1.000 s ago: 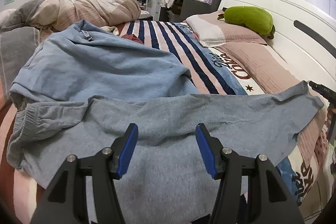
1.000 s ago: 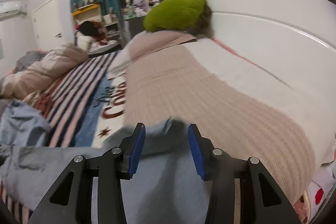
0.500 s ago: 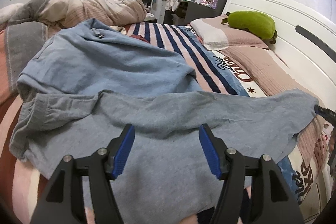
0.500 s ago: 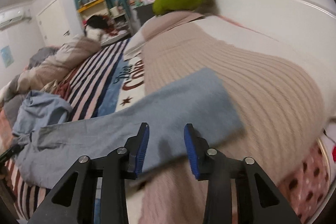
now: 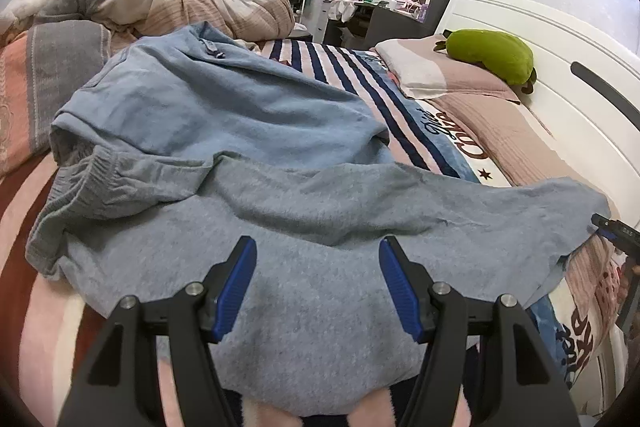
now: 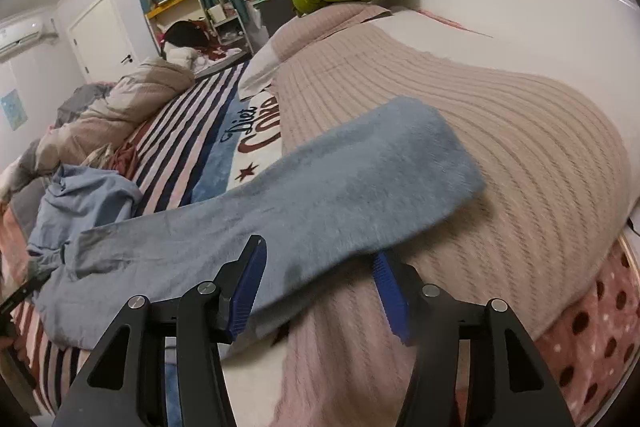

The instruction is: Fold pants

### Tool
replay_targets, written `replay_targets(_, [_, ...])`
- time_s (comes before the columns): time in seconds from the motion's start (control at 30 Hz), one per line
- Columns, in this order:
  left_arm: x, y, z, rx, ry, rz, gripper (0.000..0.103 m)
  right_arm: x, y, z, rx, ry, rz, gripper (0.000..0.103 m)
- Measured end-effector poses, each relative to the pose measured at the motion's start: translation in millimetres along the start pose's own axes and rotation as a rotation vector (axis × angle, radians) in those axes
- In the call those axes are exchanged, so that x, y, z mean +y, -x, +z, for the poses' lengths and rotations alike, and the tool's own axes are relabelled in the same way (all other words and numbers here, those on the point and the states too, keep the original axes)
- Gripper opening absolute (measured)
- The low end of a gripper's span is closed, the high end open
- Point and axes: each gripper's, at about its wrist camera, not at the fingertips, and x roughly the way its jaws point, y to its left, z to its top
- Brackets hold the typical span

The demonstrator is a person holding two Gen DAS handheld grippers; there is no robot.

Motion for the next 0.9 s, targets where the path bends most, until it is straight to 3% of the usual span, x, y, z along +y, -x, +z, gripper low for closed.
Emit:
replay_targets(0.07, [1.2, -0.2, 0.0, -0.001, 0.006, -0.003, 0.060, 1.8, -5.3, 2.9, -0.018, 0.004, -0.011, 0.050])
replay_targets(0.1, [1.9, -0.4, 0.1, -0.002, 0.009, -0.004, 0.060, 3.9, -7.9, 4.2, -0.035, 0.014, -0.032, 0.042])
replay_targets(0.13, [2.4, -0.4, 0.0, -0.003, 0.011, -0.003, 0.060, 5.8, -9.0, 5.5, -0.049, 0.027, -0.059, 0.033])
replay_targets(0.17, [3.2, -0.2, -0.1, -0.004, 0.011, 0.000, 0.060, 8.1, -9.7, 6.5, -0.065, 0.048, -0.108, 0.009])
replay_targets(0.2, [4.1, 0.1, -0.6, -0.004, 0.011, 0.005, 0.060, 10.0, -9.2, 8.0, -0.082, 0.074, -0.144, 0.002])
replay_targets(0.4, [18.9, 4.8, -6.1, -0.002, 0.036, 0.052, 0.060, 0.7, 15.0, 13.2, -0.178, 0.079, -0.183, 0.000])
replay_targets(0.57, [31.4, 7.9, -11.8, 0.003, 0.057, 0.084, 0.060, -12.9, 24.7, 17.7, -0.160, 0.070, -0.194, 0.000])
replay_targets(0.67, [38.5, 5.2, -15.3, 0.013, 0.072, 0.096, 0.062, -19.4, 8.7, 17.6, -0.041, 0.055, -0.159, 0.001])
replay_targets(0.73, [43.5, 6.9, -16.0, 0.008, 0.073, 0.120, 0.064, -21.4, 7.6, 15.0, -0.022, 0.047, -0.165, 0.012])
replay_targets(0.8, [57.2, 15.3, -14.6, -0.011, 0.098, 0.163, 0.065, -21.3, 14.3, 13.7, -0.028, 0.049, -0.170, 0.043])
replay_targets(0.9, [82.5, 32.6, -12.0, -0.047, 0.128, 0.226, 0.067, -16.1, 28.2, 12.0, -0.037, 0.082, -0.226, 0.052])
